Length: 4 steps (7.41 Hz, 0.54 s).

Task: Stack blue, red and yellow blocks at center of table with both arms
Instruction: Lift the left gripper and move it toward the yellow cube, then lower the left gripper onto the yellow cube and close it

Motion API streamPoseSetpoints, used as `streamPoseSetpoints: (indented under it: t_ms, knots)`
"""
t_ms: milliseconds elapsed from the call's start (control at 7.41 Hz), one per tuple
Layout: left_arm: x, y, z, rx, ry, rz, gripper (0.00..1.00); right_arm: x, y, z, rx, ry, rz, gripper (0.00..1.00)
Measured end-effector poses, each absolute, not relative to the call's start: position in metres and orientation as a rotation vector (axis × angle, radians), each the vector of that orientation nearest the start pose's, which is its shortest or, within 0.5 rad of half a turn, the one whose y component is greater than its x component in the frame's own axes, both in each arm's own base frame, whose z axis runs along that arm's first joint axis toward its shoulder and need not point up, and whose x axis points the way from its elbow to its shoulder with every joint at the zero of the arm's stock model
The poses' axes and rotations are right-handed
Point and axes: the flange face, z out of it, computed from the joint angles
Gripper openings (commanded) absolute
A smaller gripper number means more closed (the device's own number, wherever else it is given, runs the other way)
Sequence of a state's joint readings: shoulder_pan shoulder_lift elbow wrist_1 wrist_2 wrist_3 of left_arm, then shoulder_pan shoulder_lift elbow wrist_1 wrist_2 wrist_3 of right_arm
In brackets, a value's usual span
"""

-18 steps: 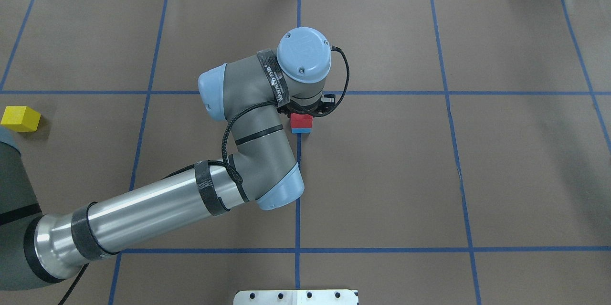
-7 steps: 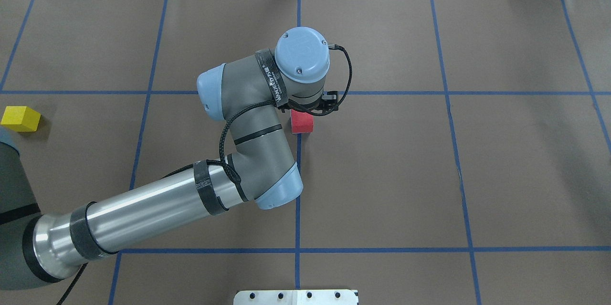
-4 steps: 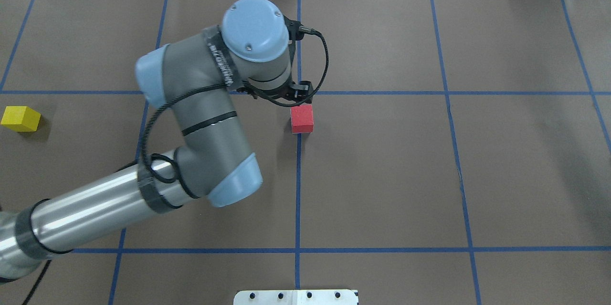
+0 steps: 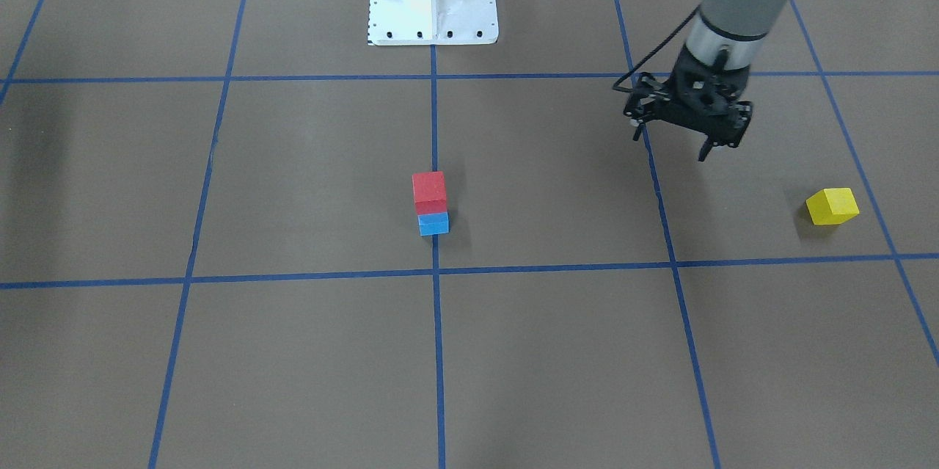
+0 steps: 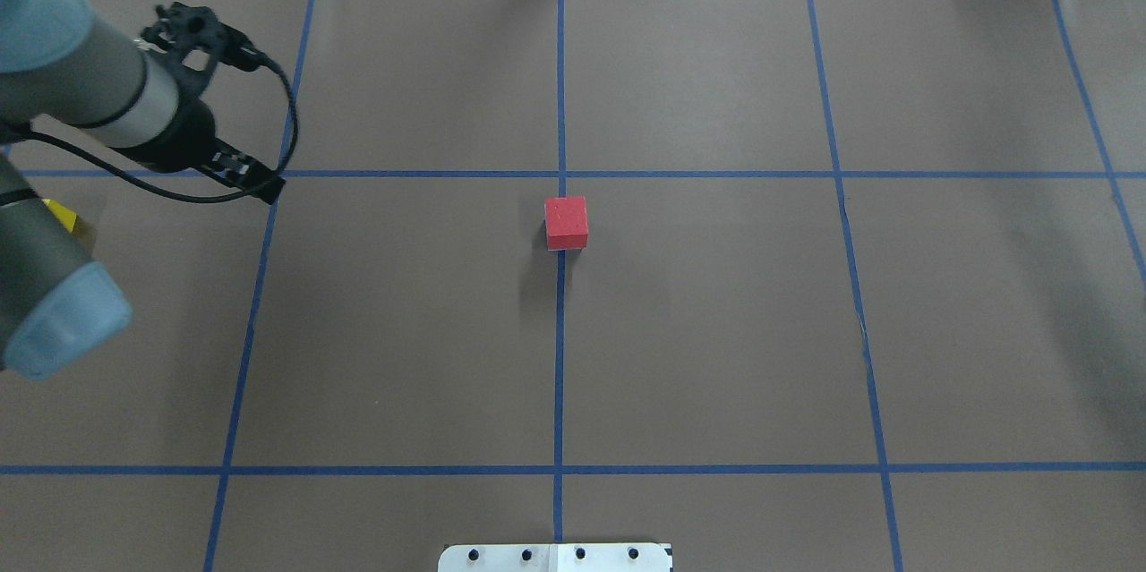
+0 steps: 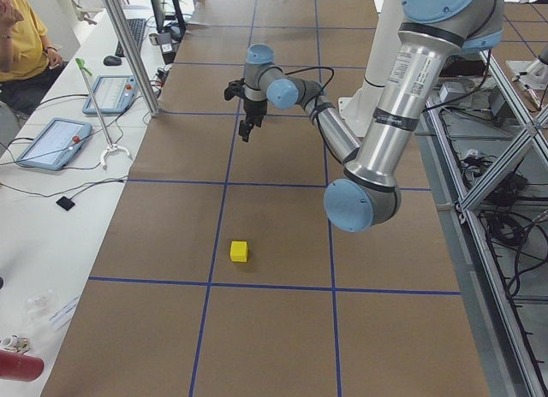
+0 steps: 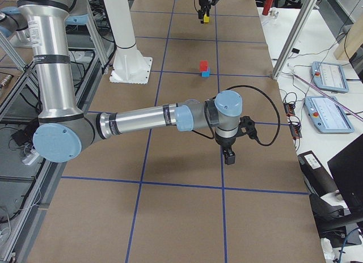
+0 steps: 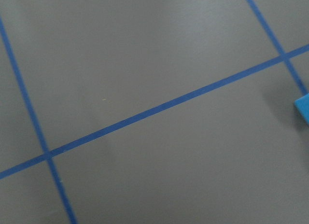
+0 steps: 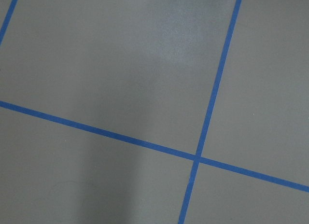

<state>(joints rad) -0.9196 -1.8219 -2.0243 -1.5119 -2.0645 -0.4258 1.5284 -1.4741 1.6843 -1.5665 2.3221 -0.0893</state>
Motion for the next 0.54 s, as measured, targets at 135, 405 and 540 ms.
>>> streamPoseSetpoints:
  t_ms: [135,405,540]
  knots:
    - [0.205,-0.475,0.387,0.272,0.741,0.337,1.00,0.043,-0.539,0.555,0.220,-0.744,-0.205,0.98]
    - [0.148,-0.463,0.489,0.232,0.739,0.207,1.00,0.043,-0.536,0.561,0.208,-0.744,-0.200,0.98]
    - [0.144,-0.464,0.536,0.233,0.754,0.150,1.00,0.043,-0.534,0.564,0.203,-0.744,-0.199,0.98]
